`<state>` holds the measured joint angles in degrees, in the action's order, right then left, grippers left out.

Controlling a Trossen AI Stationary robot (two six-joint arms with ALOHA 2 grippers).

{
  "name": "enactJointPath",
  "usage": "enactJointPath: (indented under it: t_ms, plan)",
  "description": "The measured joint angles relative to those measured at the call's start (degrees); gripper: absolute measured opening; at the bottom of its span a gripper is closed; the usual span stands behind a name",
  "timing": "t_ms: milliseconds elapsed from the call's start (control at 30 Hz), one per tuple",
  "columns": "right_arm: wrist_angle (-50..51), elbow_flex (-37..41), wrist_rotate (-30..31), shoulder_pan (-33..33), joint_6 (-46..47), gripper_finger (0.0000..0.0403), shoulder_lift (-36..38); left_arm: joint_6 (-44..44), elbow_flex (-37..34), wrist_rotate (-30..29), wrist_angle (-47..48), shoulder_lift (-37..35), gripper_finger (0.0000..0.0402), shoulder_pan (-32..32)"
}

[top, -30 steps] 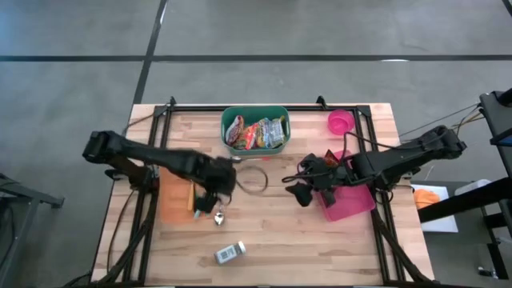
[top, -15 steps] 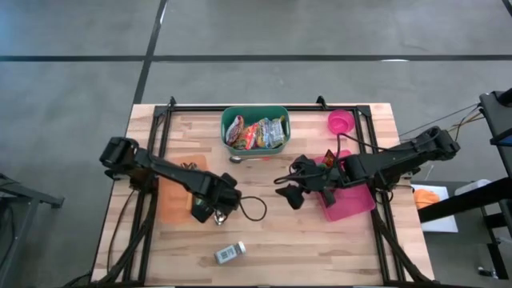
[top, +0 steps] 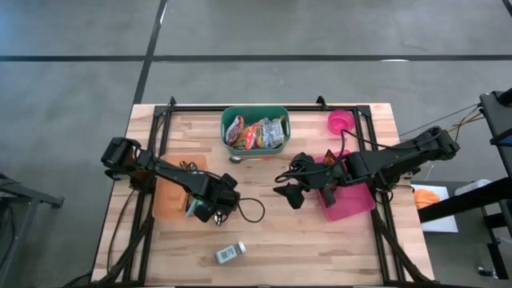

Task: Pick & Place Food Item
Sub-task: Put the silver spoon into the orange bin

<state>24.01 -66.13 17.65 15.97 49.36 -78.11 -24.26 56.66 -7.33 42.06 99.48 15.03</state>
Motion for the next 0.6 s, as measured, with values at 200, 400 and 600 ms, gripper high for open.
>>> enactJointPath:
  t_ms: [200, 400, 600]
  plan:
    - [0.2, -0.1, 0.0, 0.0, 0.1, 0.0348, 0.0, -2.8, -0.6, 4.0, -1.9, 0.4, 0.0183, 0.0]
    - [1.2, -0.1, -0.1, 0.0, 1.8, 0.0348, 0.0, -3.0, -1.5, 5.9, -3.3, 0.3, 0.0121, -0.1]
    - [1.6, -0.1, -0.1, 0.0, 2.1, 0.0348, 0.0, -4.7, -1.6, 6.1, -3.1, 0.3, 0.0079, -0.1]
